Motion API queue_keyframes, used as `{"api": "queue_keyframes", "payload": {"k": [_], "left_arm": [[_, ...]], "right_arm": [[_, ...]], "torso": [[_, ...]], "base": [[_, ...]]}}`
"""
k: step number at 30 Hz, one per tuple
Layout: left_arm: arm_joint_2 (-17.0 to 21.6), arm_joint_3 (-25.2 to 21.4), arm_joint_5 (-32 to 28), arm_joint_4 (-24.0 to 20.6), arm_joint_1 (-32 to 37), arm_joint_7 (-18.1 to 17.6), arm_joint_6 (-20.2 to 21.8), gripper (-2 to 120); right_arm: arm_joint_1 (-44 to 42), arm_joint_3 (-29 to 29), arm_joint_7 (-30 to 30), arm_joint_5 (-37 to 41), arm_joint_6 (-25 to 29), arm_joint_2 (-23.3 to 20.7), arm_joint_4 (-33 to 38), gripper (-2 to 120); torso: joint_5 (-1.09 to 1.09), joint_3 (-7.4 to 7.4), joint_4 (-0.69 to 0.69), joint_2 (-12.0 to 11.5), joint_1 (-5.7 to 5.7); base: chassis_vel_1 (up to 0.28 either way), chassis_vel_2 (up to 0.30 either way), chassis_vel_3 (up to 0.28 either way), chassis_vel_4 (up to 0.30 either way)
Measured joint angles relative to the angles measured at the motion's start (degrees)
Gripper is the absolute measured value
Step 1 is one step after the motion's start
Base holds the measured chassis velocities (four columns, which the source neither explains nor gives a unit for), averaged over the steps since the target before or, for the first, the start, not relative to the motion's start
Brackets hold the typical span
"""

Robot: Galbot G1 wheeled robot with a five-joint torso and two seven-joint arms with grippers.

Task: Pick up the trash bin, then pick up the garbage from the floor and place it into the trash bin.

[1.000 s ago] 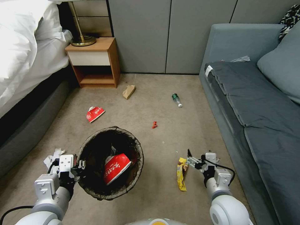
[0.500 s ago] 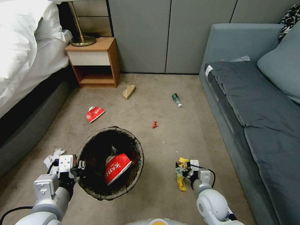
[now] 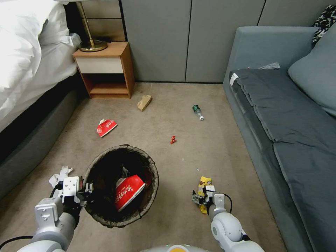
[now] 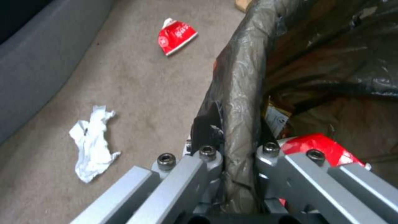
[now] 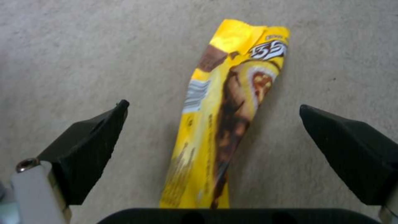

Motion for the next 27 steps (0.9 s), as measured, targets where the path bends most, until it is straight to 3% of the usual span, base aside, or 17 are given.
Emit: {"api": "queue_keyframes", "payload": {"k": [10, 27], "left_arm": [[-0.6, 0.0, 0.8, 0.0, 0.6, 0.1, -0.1, 2], [-0.7, 0.0, 0.8, 0.0, 0.7, 0.1, -0.1, 2]], "right_arm": [[2.7, -1.1, 0.5, 1.5, 1.3, 0.3, -3.5, 99], [3.3, -1.6, -0.5, 2.0, 3.0, 0.8, -6.8, 37]], "torso": [[0.0, 0.0, 0.0, 0.0, 0.0], [0.0, -0.01, 0.0, 0.0, 0.0]], "base": [[0.0, 0.0, 0.0, 0.0], [0.0, 0.0, 0.0, 0.0]]}}
